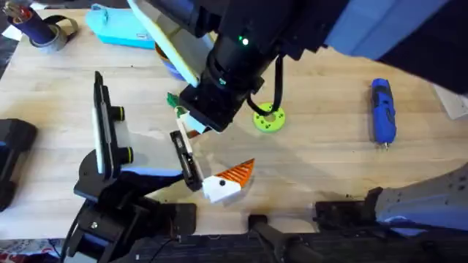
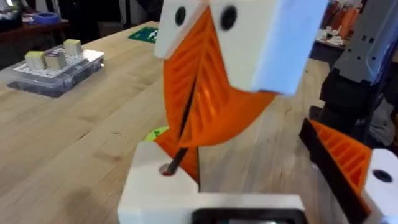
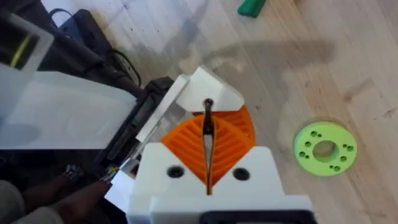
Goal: Pick up the gripper from the table and insert it into the empty holder that is missing its gripper. Then pick up a screw, insert it into the mounting hole, and use the screwdriver to tighten it. Finally, clean up the table by picking up the vegetable and placing it into the bucket.
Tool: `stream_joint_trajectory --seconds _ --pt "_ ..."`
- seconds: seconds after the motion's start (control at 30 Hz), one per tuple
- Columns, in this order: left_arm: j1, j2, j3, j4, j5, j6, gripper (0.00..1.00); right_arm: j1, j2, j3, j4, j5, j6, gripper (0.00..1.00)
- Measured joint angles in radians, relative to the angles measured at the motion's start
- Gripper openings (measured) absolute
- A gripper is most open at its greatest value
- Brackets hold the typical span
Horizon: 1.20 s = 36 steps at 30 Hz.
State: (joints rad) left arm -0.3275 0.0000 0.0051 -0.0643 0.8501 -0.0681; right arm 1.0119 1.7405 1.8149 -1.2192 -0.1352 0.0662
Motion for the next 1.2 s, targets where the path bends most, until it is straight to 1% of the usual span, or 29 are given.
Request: stream_joint_trajectory --seconds 0.33,0.8,1.03,1.2 --pt "0.000 0.000 0.000 0.000 0.000 0.000 0.988 0.000 0.001 0.000 0.001 0.000 -0.008 0.005" --pt "0.001 0.000 0.000 0.000 -0.005 -0.018 0.988 0.000 0.018 0.000 0.050 0.018 -0.015 0.005" --pt "0.001 0.000 0.000 0.000 -0.002 -0.017 0.988 0.001 0.019 0.000 0.090 0.038 -0.015 0.005" --pt "0.001 0.000 0.000 0.000 -0.001 -0.017 0.988 0.002 0.019 0.000 0.090 0.038 -0.015 0.005"
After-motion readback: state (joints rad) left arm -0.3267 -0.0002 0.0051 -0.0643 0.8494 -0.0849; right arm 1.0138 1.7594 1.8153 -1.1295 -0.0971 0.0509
